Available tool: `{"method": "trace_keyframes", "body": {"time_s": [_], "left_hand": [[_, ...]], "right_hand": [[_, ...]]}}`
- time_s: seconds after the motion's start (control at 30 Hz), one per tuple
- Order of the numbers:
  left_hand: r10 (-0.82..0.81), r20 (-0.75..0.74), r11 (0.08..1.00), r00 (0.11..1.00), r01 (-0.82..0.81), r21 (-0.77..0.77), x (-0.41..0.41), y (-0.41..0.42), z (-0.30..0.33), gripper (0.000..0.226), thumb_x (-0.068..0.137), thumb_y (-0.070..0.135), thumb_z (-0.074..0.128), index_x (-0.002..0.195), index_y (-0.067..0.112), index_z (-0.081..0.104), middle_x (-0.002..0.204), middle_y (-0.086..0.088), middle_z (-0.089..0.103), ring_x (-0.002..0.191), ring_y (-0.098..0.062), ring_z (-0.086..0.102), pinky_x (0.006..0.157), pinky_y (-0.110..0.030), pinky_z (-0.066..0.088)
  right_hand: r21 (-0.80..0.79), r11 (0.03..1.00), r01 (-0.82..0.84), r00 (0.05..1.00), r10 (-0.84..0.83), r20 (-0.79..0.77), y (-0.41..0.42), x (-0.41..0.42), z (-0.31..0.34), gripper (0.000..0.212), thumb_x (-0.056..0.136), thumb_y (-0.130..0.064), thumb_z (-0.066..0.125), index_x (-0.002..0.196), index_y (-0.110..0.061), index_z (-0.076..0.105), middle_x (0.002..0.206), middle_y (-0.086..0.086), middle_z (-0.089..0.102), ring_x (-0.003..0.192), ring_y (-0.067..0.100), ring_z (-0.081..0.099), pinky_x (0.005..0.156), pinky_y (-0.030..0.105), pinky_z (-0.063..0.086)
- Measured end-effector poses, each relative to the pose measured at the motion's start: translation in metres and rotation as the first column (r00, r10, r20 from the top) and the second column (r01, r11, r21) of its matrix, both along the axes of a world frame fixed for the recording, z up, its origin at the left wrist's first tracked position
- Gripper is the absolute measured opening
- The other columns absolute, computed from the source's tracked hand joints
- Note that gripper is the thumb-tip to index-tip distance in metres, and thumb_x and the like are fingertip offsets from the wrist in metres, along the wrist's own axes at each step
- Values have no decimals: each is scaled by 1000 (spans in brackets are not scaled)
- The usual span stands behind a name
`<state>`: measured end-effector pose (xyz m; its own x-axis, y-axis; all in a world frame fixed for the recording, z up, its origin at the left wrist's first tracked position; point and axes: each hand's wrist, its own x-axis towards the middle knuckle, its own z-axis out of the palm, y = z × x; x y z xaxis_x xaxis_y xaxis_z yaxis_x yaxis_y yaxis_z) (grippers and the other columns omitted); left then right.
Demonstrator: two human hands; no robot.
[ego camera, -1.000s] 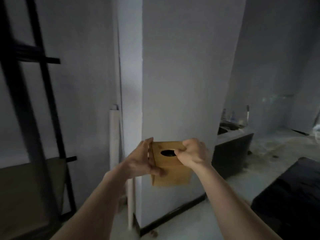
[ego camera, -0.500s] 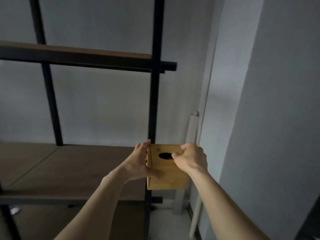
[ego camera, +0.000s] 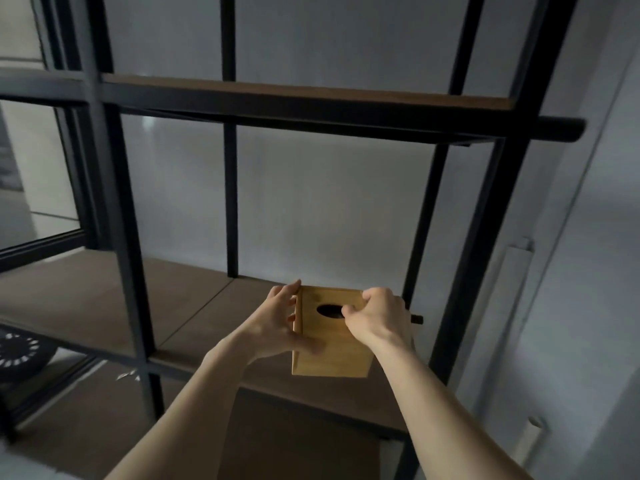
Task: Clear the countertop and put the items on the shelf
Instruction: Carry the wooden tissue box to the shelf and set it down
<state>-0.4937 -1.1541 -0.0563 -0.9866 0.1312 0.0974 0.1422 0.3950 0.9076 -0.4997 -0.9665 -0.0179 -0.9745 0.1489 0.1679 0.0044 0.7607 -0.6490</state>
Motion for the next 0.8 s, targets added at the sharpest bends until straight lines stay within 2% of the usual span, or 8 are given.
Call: {"method": "trace_keyframes", "body": {"time_s": [0.13, 0.27, 0.4, 0.53, 0.67, 0.8], "left_hand": [[40, -7, 999, 999, -40, -10, -21, -37, -13, 124, 64, 9, 92, 160, 18, 14, 154, 5, 32, 142, -18, 36, 111, -38, 42], [66, 29, 997, 997, -65, -32, -50, -63, -34, 119, 68, 9, 90, 159, 24, 15, 154, 2, 38, 126, -9, 43, 98, -27, 48], [102, 71, 993, 992, -97, -73, -92, -81, -56, 118, 70, 8, 89, 159, 27, 14, 153, -1, 39, 127, -17, 47, 102, -40, 51], [118, 122, 989, 986, -106, -100, -137, -90, -76, 120, 70, 5, 88, 159, 26, 10, 152, -1, 39, 133, -23, 46, 103, -41, 50], [160, 124, 979, 979, -141, -150, -176, -99, -96, 124, 65, 7, 91, 159, 24, 12, 152, 0, 38, 143, -25, 37, 111, -49, 45], [197, 143, 968, 970, -170, -184, -203, -114, -122, 124, 60, 10, 93, 157, 24, 19, 147, 1, 42, 137, -24, 42, 107, -49, 49]], "right_hand": [[19, 999, -41, 999, 41, -9, -37, -30, -14, 42, 90, -41, 68, 121, -14, 64, 123, 6, 68, 114, 31, 65, 88, 38, 53], [68, 991, -119, 992, 121, -37, -63, -67, -37, 45, 93, -47, 61, 121, -13, 64, 126, 5, 68, 116, 29, 64, 91, 39, 52], [104, 975, -196, 977, 203, -68, -79, -116, -67, 56, 95, -51, 56, 137, -13, 57, 140, 3, 62, 128, 25, 58, 102, 38, 48], [126, 950, -285, 956, 291, -35, -86, -164, -95, 67, 94, -54, 57, 146, -12, 48, 147, 5, 56, 134, 24, 53, 109, 37, 42], [72, 939, -338, 941, 337, 25, -92, -204, -119, 72, 93, -51, 61, 150, -12, 42, 151, 5, 51, 139, 24, 47, 114, 36, 37], [-36, 944, -329, 938, 331, 100, -107, -231, -144, 73, 92, -43, 67, 153, -15, 37, 154, 4, 47, 142, 23, 43, 115, 35, 37]]}}
